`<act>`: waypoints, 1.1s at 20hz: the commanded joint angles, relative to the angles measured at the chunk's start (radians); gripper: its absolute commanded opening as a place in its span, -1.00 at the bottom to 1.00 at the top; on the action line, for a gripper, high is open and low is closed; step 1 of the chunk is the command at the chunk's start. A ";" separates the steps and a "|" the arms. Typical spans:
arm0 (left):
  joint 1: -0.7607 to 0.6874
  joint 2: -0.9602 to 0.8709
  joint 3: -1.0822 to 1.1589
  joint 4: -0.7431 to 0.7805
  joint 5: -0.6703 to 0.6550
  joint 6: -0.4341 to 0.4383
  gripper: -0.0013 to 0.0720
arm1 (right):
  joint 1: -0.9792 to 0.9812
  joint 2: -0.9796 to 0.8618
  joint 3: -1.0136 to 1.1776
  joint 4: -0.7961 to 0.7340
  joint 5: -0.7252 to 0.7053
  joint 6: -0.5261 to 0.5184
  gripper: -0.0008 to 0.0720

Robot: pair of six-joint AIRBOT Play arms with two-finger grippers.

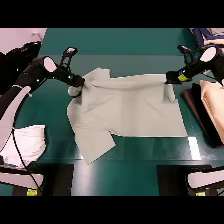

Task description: Fold the shirts.

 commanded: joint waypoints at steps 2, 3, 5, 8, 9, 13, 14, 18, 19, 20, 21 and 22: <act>0.010 -0.024 0.021 0.006 -0.013 -0.035 0.27 | -0.002 -0.038 0.087 0.008 -0.015 0.004 -0.25; 0.027 -0.024 0.040 0.006 -0.058 -0.060 0.27 | -0.005 -0.038 0.111 0.008 0.004 0.004 0.17; 0.090 -0.001 0.088 0.001 -0.183 -0.085 0.27 | -0.021 -0.032 0.166 0.008 0.101 0.004 0.16; 0.206 0.103 0.054 -0.042 -0.309 -0.084 0.27 | -0.063 0.061 0.112 0.008 0.154 -0.011 0.16; 0.241 0.151 -0.001 -0.055 -0.330 -0.084 0.28 | -0.079 0.109 0.059 0.008 0.153 -0.011 0.16; 0.294 0.345 -0.362 -0.140 -0.335 -0.084 0.28 | -0.139 0.300 -0.192 0.102 0.151 -0.048 0.15; 0.294 0.388 -0.466 -0.192 -0.334 -0.083 0.28 | -0.153 0.338 -0.244 0.137 0.142 -0.063 0.15; 0.294 0.481 -0.753 -0.412 -0.272 -0.020 0.28 | -0.194 0.461 -0.399 0.174 0.092 -0.071 0.15; 0.289 0.485 -0.793 -0.435 -0.248 -0.011 0.28 | -0.204 0.489 -0.431 0.174 0.086 -0.071 0.15; 0.274 0.484 -0.816 -0.438 -0.225 -0.004 0.28 | -0.215 0.512 -0.458 0.174 0.085 -0.071 0.15; 0.252 0.484 -0.832 -0.440 -0.199 -0.005 0.27 | -0.228 0.533 -0.482 0.174 0.086 -0.071 0.15; 0.225 0.484 -0.837 -0.441 -0.170 -0.005 0.27 | -0.238 0.552 -0.503 0.174 0.085 -0.071 0.15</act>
